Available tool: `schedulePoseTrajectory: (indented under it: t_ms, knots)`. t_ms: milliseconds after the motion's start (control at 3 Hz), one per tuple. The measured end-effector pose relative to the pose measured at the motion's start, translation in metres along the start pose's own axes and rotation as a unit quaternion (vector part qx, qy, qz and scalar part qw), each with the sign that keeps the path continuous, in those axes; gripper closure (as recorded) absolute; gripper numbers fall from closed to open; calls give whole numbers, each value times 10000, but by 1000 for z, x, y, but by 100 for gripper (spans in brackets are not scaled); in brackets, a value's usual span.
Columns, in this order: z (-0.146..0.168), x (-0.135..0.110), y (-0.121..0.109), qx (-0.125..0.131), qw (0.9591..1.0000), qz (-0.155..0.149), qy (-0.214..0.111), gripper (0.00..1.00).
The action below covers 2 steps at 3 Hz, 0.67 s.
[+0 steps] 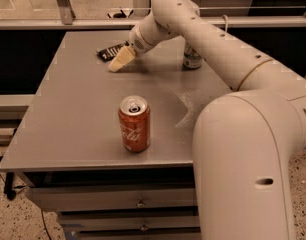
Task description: Pick rxbar chocolate
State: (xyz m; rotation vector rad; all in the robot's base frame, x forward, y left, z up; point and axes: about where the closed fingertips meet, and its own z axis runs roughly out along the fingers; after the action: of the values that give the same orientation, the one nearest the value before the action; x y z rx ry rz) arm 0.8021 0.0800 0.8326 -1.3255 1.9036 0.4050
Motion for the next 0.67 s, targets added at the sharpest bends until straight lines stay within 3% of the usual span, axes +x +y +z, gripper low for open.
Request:
schedulePoseTrajectory:
  t_ms: [667]
  knots:
    - [-6, -3, -3, 4, 9998, 82, -186, 64]
